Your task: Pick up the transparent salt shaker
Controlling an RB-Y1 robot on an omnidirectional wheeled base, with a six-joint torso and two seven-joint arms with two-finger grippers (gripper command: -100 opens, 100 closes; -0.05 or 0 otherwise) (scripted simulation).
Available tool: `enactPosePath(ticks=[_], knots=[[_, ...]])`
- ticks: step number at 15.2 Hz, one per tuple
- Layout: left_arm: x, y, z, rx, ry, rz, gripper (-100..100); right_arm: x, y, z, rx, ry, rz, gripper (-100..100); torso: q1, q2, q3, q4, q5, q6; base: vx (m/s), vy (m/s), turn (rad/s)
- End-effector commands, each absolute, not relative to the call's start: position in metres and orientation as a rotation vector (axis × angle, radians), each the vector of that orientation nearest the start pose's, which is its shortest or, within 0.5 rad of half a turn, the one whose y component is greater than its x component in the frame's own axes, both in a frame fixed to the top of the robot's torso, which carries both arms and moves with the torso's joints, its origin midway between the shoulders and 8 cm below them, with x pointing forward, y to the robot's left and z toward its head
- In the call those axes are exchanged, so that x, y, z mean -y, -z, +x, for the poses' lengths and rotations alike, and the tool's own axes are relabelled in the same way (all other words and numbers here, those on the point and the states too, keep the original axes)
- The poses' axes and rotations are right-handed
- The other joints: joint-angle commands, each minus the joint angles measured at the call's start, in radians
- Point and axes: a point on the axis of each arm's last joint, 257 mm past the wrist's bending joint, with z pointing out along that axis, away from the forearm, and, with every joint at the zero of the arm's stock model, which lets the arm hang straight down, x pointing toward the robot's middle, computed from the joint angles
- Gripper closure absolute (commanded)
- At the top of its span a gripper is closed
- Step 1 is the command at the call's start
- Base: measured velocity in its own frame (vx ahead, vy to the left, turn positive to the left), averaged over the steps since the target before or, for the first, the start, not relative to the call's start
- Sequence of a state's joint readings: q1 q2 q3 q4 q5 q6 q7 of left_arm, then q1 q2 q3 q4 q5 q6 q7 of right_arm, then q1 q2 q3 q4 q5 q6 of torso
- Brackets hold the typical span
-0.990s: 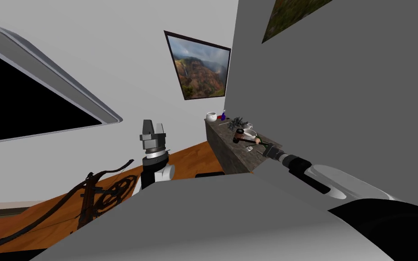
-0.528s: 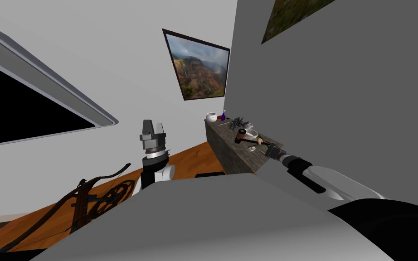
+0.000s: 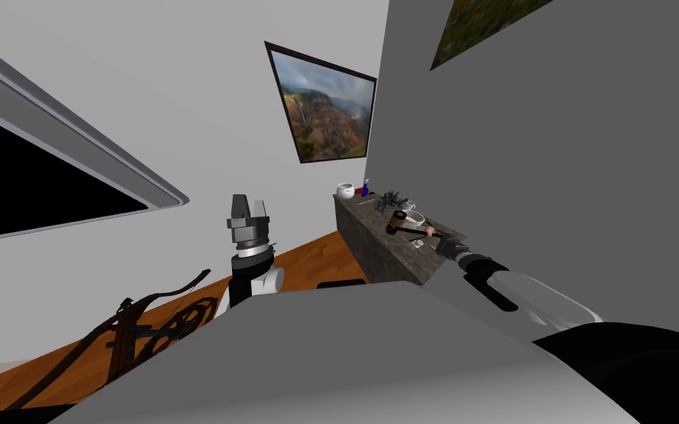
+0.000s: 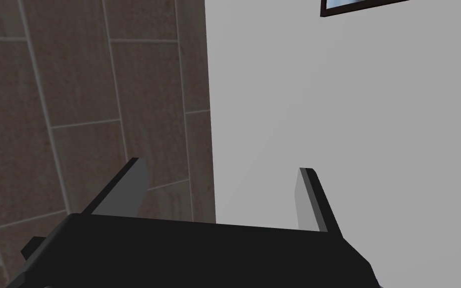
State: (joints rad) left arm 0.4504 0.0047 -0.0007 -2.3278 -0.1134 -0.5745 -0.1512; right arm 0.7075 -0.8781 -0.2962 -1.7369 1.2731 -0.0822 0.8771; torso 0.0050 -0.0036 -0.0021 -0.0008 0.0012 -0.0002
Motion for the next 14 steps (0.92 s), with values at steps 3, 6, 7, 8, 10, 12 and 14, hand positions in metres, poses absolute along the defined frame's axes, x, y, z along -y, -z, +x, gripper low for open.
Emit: enactPosePath(ticks=[3,6,7,8,10,12,14], knots=[[-0.252,-0.072,0.324,-0.588,1.139,-0.398,0,0.599,0.242,0.316,-1.675,1.276,-1.352,-100,0.0,0.0,0.0,0.0,0.0,0.0,0.041,0.075,-0.002],[-0.252,-0.072,0.324,-0.588,1.139,-0.398,0,0.614,0.243,0.311,-1.666,1.377,-1.381,-100,0.001,0.0,0.0,0.0,0.0,0.0,0.042,0.083,0.012],[-0.252,-0.072,0.324,-0.588,1.139,-0.398,0,0.621,0.243,0.308,-1.662,1.427,-1.395,-100,0.001,0.0,0.0,0.0,0.0,0.0,0.041,0.066,0.018],[-0.252,-0.072,0.324,-0.588,1.139,-0.398,0,0.621,0.243,0.308,-1.662,1.427,-1.395,-100,0.0,0.0,0.0,0.0,0.0,0.0,0.038,0.054,0.013],[-0.252,-0.072,0.324,-0.588,1.139,-0.398,0,0.635,0.243,0.301,-1.655,1.524,-1.422,-100,-0.001,0.0,0.0,0.0,0.0,0.0,0.044,0.059,0.037],[-0.252,-0.072,0.324,-0.588,1.139,-0.398,0,0.642,0.244,0.297,-1.652,1.57,-1.435,-100,-0.001,0.0,0.0,0.0,0.0,0.0,0.039,0.056,0.033],[-0.252,-0.072,0.324,-0.588,1.139,-0.398,0,0.648,0.244,0.293,-1.65,1.615,-1.448,-100,-0.001,0.0,0.0,0.0,0.0,0.0,0.04,0.058,0.056]])
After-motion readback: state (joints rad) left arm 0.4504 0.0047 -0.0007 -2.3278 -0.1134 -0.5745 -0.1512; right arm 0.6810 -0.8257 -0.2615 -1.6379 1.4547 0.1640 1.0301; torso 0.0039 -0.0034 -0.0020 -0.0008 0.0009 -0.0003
